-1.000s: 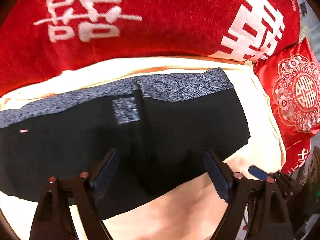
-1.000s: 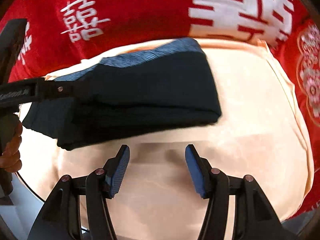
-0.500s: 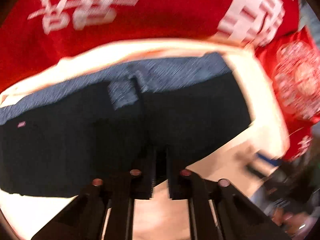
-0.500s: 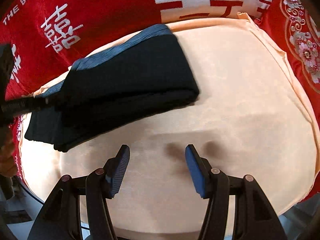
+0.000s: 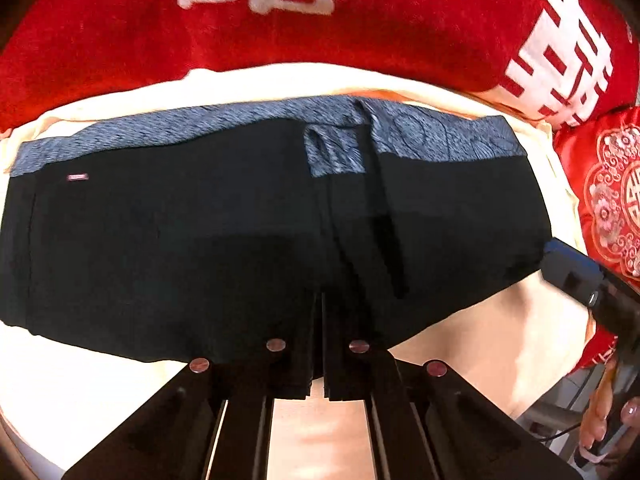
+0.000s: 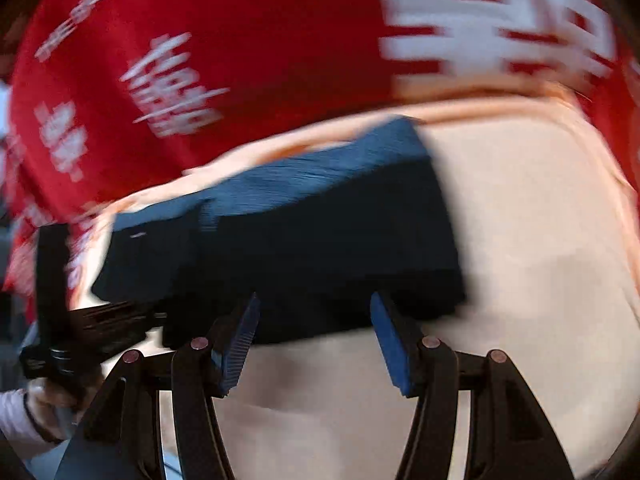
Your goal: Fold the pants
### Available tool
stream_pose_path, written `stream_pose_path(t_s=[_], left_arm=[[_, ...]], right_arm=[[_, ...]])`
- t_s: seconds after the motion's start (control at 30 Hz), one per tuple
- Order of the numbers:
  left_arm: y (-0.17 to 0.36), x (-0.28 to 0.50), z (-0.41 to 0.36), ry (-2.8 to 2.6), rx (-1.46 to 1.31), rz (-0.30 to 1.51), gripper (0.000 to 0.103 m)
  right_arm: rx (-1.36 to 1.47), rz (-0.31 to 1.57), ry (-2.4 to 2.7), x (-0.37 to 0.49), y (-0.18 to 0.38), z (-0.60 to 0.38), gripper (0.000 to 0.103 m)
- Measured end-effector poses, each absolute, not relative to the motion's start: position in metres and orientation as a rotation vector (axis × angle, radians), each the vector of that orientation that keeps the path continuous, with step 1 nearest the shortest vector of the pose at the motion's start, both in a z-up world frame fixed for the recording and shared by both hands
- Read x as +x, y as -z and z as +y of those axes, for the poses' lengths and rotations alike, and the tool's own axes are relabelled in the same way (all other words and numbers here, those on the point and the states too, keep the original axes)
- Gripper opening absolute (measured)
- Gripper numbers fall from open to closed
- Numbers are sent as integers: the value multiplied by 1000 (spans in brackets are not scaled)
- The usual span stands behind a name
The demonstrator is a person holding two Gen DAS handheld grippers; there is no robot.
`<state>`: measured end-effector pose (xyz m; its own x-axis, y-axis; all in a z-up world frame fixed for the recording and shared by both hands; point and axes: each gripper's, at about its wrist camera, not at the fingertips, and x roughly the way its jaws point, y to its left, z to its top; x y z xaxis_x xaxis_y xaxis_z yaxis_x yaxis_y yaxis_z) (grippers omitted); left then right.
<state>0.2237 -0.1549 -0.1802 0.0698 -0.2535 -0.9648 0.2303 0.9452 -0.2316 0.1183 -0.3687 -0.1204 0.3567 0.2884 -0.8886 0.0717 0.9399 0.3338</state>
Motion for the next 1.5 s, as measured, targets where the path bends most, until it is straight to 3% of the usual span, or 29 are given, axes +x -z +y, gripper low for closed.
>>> stream_pose_path(t_s=[0.2,0.47,0.5,0.53,0.77,1.1,1.47,1.5], left_arm=[[184,221,-133,325,-40,1467,1],[185,219,-95,289,-78,1471,1],[184,219,-93,286,-81,1471,1],[184,218,-91,281,-82,1471,1],[185,215,-74,270,-74,1487,2],[191,215,-71,207,-58,1513,2],[197,204,-71,141,-33,1525,2],[197,202,-71,139,-37,1528,17]], right_arm=[[-148,1147,-319,120,129,-278,62],[-376,1142,-320,127,153,-248,59],[-346,1159,-318,132,154,-250,40],[-308,1185,-327,137,155,-252,13],[-237,1200,-355,135,137,-254,12],[-357,1250,-362,111,167,-233,13],[-124,1337,-309,101,149,-250,28],[-100,1347,-303,100,148,-252,28]])
